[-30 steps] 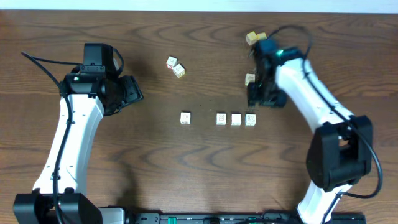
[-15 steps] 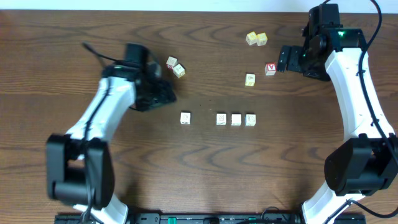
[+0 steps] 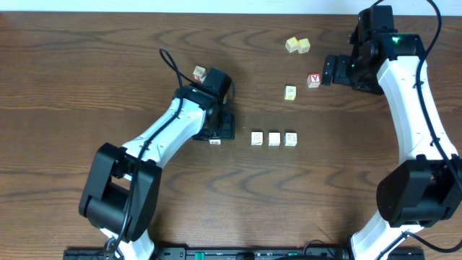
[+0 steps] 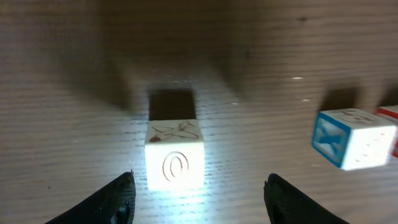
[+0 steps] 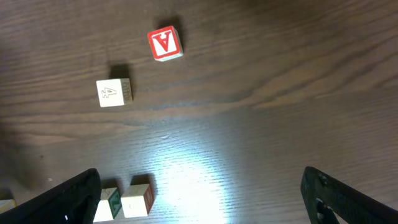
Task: Lift 4 blocks
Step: 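Retract the right arm and reach the left gripper toward the back blocks, then lower the left gripper around the white airplane block at the row's left end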
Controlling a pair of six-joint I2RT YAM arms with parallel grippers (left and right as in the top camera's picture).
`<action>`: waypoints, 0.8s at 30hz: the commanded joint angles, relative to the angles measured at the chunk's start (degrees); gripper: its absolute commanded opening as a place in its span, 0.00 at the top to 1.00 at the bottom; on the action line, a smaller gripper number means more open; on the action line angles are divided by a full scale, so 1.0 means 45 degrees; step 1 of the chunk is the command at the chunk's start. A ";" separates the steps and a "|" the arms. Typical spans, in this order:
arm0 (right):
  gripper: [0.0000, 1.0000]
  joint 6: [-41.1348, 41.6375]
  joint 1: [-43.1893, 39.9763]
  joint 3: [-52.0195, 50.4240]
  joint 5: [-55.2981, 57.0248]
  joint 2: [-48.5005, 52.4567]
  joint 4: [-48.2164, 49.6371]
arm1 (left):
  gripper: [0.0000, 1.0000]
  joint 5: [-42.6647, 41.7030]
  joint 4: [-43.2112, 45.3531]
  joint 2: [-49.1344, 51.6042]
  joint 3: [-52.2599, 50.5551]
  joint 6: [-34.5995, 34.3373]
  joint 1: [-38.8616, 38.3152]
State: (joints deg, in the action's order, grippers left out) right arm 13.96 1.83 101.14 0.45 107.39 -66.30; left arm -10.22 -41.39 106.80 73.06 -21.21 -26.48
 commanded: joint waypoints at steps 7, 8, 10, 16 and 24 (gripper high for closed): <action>0.01 -0.0175 0.0029 -0.0102 0.0024 -0.0117 -0.0316 | 0.45 0.0534 0.0039 0.0797 -0.0044 -0.0068 0.0083; 0.01 -0.0175 0.0034 -0.0102 0.0029 -0.0117 -0.0316 | 0.48 0.0534 0.0039 0.0855 -0.0044 -0.0073 0.0083; 0.01 -0.0175 0.0034 -0.0102 0.0024 -0.0117 -0.0321 | 0.49 0.0525 0.0034 0.1098 -0.0049 -0.0073 0.0083; 0.01 -0.0228 0.0029 -0.0102 0.0029 -0.0117 -0.0325 | 0.56 0.0520 0.0058 0.1447 -0.0049 -0.0073 0.0078; 0.01 -0.0316 0.0029 -0.0102 0.0029 -0.0117 -0.0369 | 0.74 0.0515 0.0306 0.1486 -0.0044 0.0029 0.0078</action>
State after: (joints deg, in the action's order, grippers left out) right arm 13.45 1.83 101.12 0.45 107.39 -67.88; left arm -8.60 -40.10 113.08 73.06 -20.97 -26.37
